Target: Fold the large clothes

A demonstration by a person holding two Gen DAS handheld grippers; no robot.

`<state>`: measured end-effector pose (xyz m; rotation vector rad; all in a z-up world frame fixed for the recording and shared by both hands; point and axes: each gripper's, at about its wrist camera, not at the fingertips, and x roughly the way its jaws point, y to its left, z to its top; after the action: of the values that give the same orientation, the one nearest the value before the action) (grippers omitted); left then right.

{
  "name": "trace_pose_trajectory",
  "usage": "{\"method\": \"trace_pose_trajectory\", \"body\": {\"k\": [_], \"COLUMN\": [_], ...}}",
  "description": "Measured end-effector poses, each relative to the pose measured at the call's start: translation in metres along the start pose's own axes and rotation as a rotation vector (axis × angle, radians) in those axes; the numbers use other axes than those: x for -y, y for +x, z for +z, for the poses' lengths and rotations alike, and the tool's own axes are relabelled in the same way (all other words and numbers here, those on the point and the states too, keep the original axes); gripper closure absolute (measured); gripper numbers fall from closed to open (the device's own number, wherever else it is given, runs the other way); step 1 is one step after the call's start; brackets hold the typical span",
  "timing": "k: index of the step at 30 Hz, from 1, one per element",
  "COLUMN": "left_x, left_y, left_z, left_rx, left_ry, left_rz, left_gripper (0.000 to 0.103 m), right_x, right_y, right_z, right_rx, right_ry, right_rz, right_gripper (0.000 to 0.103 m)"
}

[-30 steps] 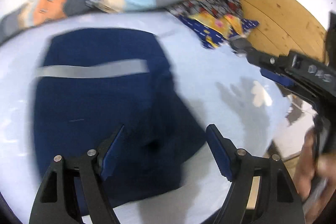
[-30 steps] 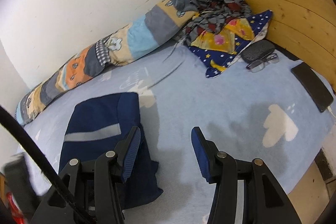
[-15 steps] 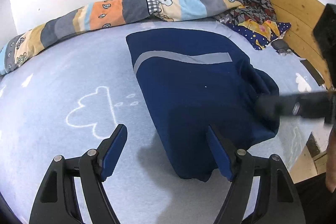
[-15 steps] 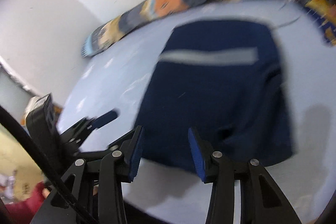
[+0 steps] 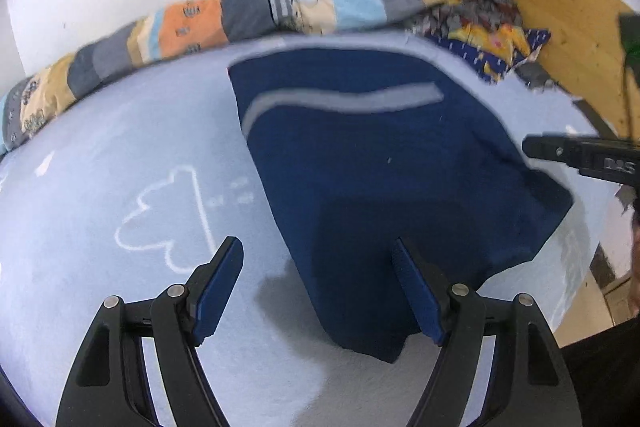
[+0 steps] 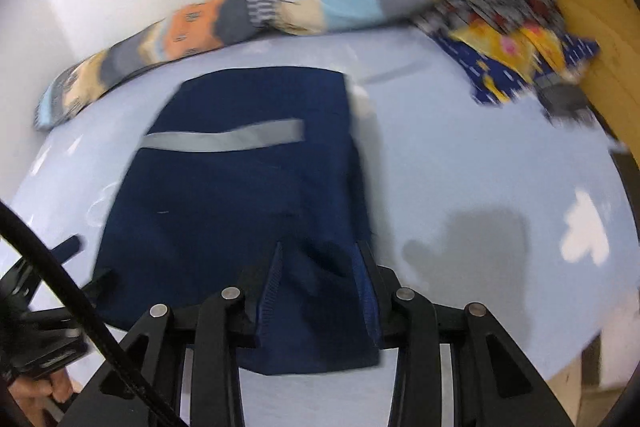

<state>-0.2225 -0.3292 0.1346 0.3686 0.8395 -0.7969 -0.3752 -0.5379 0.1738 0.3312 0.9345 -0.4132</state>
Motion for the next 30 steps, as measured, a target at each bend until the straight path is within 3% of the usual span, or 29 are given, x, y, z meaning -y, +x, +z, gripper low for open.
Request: {"method": "trace_pose_trajectory", "body": {"k": [2,4,6,7,10,13,17,20,22,24,25,27,29,30], "left_x": [-0.001,-0.002,-0.007,-0.009,-0.008,-0.013,-0.007,0.008,0.015,0.009,0.003,-0.001,-0.002,-0.002], "left_y": [0.015,0.027,0.035,0.04,0.031,0.011,-0.006,0.009,0.027,0.042,0.046,0.048,0.046,0.043], "left_z": [-0.007,-0.014,-0.017,-0.017,-0.012,-0.001,0.012,0.008,-0.002,-0.011,-0.011,-0.01,-0.011,-0.012], "left_rx": [-0.037,-0.058,-0.082,-0.098,-0.09,-0.045,0.059,0.033,-0.016,-0.046,-0.062,-0.079,-0.075,-0.062], "left_ry": [0.012,0.017,-0.027,-0.048,-0.042,-0.08,-0.07,-0.019,0.017,-0.013,-0.05,-0.06,-0.07,-0.08], "left_rz": [0.011,0.007,-0.043,-0.065,-0.054,-0.087,-0.06,-0.052,0.003,-0.008,-0.026,-0.039,-0.041,-0.039], "left_gripper": [0.026,0.026,0.026,0.025,0.027,0.032,0.032,0.032,0.031,0.029,0.024,0.023,0.023,0.023], "right_x": [-0.013,-0.014,-0.003,0.003,0.005,0.007,-0.008,-0.01,-0.008,0.002,0.009,0.023,0.025,0.02], "right_y": [0.01,0.038,0.066,0.071,0.06,0.035,0.044,0.087,0.116,0.152,0.175,0.201,0.205,0.198], "right_z": [-0.003,-0.008,-0.011,-0.01,0.002,0.031,0.094,0.134,0.15,0.165,0.168,0.17,0.172,0.178], "right_rx": [-0.029,-0.139,-0.248,-0.259,-0.214,-0.093,-0.019,-0.045,-0.085,-0.132,-0.182,-0.256,-0.273,-0.254], "right_ry": [-0.055,-0.049,-0.01,0.008,0.036,0.074,0.02,0.024,0.028,0.041,0.064,0.136,0.16,0.166], "right_rz": [0.01,-0.034,-0.047,-0.046,-0.003,0.062,0.019,-0.013,-0.028,-0.073,-0.066,-0.058,-0.06,-0.073], "right_gripper": [0.063,0.063,0.063,0.063,0.063,0.062,0.059,0.058,0.058,0.057,0.054,0.036,0.036,0.042]}}
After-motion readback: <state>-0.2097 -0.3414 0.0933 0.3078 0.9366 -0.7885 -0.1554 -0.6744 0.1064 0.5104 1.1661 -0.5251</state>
